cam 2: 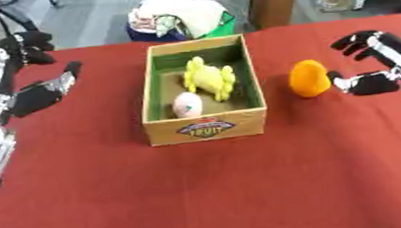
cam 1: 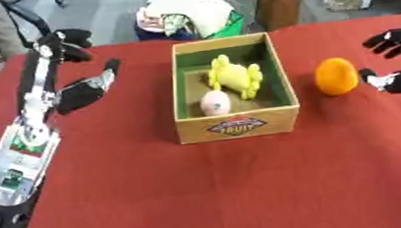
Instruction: Pick up objects on the table and place them in the box.
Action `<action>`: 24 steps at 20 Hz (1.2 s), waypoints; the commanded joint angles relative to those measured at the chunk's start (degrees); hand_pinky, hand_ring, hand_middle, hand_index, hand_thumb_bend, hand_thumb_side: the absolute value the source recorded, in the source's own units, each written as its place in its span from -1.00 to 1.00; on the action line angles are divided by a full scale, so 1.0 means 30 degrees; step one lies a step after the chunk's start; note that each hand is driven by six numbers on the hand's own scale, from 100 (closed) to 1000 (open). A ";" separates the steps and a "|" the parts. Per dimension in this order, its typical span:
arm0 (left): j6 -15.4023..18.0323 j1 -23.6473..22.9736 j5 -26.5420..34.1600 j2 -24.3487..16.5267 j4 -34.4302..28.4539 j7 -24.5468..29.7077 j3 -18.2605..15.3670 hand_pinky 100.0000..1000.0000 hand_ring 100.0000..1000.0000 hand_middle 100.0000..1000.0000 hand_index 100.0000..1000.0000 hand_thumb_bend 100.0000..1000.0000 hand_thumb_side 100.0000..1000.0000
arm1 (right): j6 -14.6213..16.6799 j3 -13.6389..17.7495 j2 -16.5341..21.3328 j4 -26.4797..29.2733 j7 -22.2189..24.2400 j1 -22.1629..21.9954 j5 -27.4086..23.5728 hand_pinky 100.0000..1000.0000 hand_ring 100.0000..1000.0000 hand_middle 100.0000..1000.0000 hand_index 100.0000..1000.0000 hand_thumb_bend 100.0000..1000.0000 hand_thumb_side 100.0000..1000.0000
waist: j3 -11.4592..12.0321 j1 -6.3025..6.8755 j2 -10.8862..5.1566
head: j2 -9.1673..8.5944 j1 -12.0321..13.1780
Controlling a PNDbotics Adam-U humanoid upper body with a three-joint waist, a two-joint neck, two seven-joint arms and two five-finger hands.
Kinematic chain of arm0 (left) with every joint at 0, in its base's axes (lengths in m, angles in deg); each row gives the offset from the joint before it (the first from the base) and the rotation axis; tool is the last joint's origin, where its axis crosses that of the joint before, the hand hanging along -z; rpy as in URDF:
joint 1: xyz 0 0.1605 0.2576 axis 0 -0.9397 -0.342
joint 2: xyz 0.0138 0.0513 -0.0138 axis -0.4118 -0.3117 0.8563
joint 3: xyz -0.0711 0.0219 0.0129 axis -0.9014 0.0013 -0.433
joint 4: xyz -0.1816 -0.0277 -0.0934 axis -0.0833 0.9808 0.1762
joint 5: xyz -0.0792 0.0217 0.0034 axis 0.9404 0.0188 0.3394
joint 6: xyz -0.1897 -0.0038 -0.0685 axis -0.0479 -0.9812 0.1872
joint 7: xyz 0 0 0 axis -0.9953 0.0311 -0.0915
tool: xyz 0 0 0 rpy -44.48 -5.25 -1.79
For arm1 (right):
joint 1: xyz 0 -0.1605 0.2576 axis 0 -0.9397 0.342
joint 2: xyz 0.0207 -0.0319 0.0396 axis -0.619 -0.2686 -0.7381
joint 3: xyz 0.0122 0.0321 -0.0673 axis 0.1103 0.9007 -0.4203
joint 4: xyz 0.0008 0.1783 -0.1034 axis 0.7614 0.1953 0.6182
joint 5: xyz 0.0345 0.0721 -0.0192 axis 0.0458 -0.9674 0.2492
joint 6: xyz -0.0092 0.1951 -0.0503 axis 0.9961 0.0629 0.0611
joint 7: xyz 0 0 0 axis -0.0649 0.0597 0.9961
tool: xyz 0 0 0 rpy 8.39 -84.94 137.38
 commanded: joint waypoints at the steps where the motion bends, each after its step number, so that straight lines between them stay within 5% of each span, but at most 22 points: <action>1: 0.0050 0.0110 0.0075 -0.0143 -0.0340 0.0050 -0.0137 0.30 0.05 0.08 0.40 -0.24 -0.87 | 0.0309 0.0367 -0.0302 -0.1111 -0.0414 0.0765 0.0937 0.45 0.55 0.50 0.60 -0.60 -0.73 | 0.0100 -0.0041 -0.0295 | -0.0080 -0.0184; 14: 0.0139 0.0030 0.0202 0.0083 -0.0278 0.0122 -0.0114 0.30 0.05 0.08 0.40 -0.24 -0.87 | 0.0731 0.0495 -0.1492 -0.2826 -0.1231 0.1471 0.2647 0.44 0.55 0.49 0.61 -0.58 -0.64 | 0.0316 0.0039 -0.0230 | 0.0086 -0.0373; 17: 0.0133 0.0008 0.0205 0.0095 -0.0276 0.0136 -0.0116 0.30 0.05 0.08 0.40 -0.24 -0.87 | 0.0624 0.0499 -0.1553 -0.2992 -0.1239 0.1452 0.3068 0.42 0.50 0.45 0.58 -0.70 -0.80 | 0.0331 0.0058 -0.0228 | 0.0076 -0.0374; 19: 0.0133 0.0001 0.0210 0.0103 -0.0272 0.0145 -0.0112 0.30 0.05 0.08 0.40 -0.24 -0.87 | 0.0470 0.0503 -0.1575 -0.3060 -0.1258 0.1427 0.3515 0.35 0.36 0.33 0.50 -0.85 -1.00 | 0.0344 0.0061 -0.0230 | 0.0062 -0.0389; 24: 0.0141 -0.0009 0.0182 0.0120 -0.0238 0.0189 -0.0090 0.30 0.05 0.08 0.40 -0.25 -0.87 | -0.0019 0.0596 -0.1615 -0.3172 -0.1631 0.1376 0.4524 0.16 0.03 -0.11 0.08 -1.00 -1.00 | 0.0358 0.0045 -0.0235 | 0.0028 -0.0399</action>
